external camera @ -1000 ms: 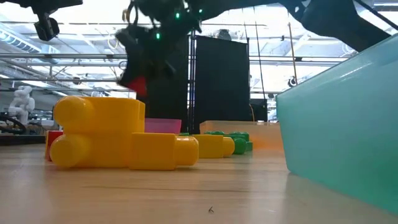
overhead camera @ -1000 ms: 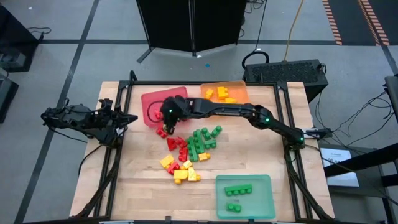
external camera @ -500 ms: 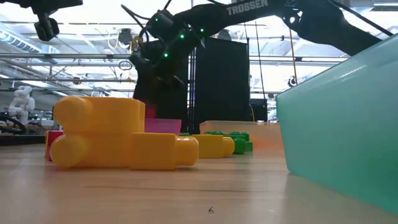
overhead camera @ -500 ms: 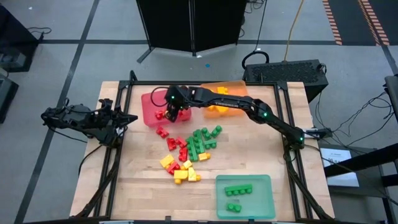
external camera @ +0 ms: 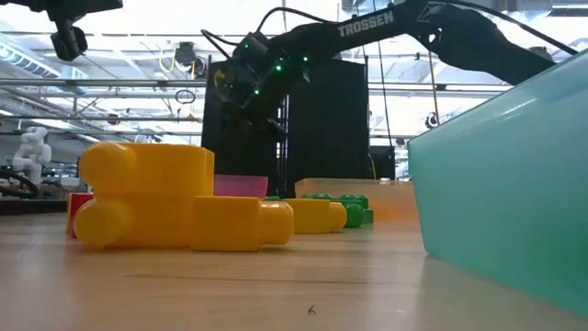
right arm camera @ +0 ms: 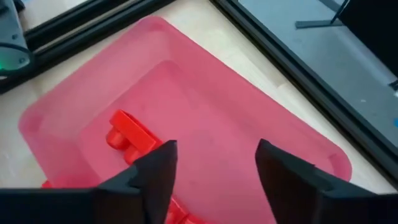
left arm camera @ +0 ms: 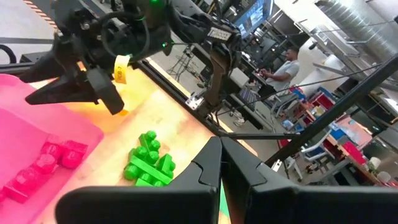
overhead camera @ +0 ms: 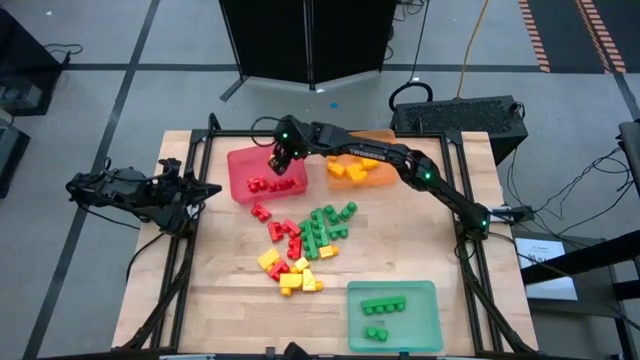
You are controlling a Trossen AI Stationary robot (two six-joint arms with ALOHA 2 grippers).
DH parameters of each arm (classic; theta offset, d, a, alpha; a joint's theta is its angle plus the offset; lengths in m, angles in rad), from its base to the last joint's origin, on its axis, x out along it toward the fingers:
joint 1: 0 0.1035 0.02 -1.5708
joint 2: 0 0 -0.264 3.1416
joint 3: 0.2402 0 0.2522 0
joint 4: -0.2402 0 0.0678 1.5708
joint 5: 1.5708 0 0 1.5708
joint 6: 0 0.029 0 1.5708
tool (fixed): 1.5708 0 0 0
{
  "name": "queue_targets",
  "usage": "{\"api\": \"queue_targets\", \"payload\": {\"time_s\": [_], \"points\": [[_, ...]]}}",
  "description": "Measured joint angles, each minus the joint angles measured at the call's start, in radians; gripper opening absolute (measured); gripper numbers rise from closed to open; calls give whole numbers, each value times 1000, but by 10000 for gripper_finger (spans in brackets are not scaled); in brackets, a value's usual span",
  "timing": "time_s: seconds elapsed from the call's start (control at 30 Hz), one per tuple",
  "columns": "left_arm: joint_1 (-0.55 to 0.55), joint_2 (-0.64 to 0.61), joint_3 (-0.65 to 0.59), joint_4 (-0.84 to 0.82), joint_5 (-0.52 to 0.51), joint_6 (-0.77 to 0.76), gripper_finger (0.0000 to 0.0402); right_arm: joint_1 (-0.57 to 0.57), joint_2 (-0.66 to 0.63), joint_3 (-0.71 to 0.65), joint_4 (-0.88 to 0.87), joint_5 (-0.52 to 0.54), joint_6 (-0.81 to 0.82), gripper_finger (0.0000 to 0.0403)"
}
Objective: Sort blocks
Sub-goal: Adjust the red bin
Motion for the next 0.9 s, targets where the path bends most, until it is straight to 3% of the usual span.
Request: {"api": "queue_targets", "payload": {"time_s": [0.37, 0.53, 0.9], "points": [[0, 0, 0, 0, -45, 1, 11, -18, 19, 2, -17, -6, 32, 77], [0, 0, 0, 1, -48, 1, 11, -17, 44, 1, -44, -62, 88, 10], [0, 0, 0, 0, -76, 1, 11, -50, 44, 2, -251, 59, 164, 3]]}}
